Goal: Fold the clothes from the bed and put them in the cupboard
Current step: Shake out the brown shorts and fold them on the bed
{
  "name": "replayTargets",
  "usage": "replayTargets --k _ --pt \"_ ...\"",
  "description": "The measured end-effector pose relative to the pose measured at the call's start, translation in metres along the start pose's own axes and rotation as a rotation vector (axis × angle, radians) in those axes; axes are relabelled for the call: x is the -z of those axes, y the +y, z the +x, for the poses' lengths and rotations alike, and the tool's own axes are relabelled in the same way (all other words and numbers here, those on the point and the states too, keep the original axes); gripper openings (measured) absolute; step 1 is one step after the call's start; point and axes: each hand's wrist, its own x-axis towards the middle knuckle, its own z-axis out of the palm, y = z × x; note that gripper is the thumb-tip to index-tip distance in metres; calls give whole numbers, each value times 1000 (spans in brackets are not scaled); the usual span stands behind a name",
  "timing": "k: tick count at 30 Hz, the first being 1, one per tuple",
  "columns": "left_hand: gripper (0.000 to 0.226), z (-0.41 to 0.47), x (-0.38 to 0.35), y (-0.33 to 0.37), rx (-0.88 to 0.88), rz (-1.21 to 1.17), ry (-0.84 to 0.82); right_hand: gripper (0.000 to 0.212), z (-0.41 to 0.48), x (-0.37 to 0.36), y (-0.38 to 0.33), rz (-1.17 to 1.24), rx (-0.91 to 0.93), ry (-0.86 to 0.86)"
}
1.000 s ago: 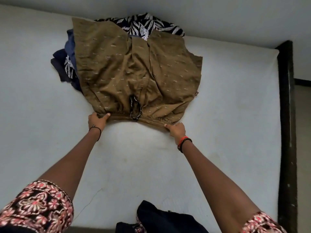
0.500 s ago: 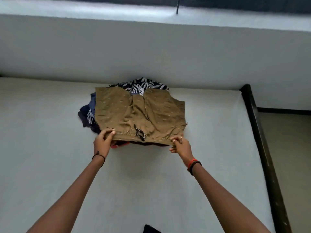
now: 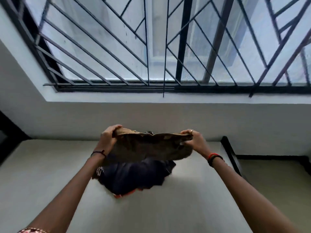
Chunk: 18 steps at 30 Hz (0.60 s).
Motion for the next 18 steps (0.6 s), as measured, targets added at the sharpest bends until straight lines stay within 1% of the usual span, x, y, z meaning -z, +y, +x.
replayTargets --k 3,5,7,9,10,11,12,15,17,18 --pt "35 22 34 37 -127 45 46 31 5 44 -41 -134 135 86" --pt "27 36 55 57 -191 68 6 25 8 72 -61 -212 183 149" --pt "26 44 81 81 -249 124 -32 21 7 101 -82 -299 235 244" --pt "25 50 102 103 -310 234 -24 19 10 127 -98 -398 259 314" --pt "28 53 112 115 -368 272 -5 18 11 139 -107 -447 268 326" --pt "33 59 121 123 -436 311 -1 17 9 152 -119 -479 294 328" --pt "36 62 129 135 -486 347 -33 16 8 164 -129 -489 325 316" --pt "27 72 151 163 -448 345 -200 18 0 198 -156 -467 395 251" --pt "33 71 162 180 -446 362 -222 18 -9 214 -167 -462 412 195" --pt "39 65 168 192 -478 361 -222 17 -14 221 -171 -464 428 168"
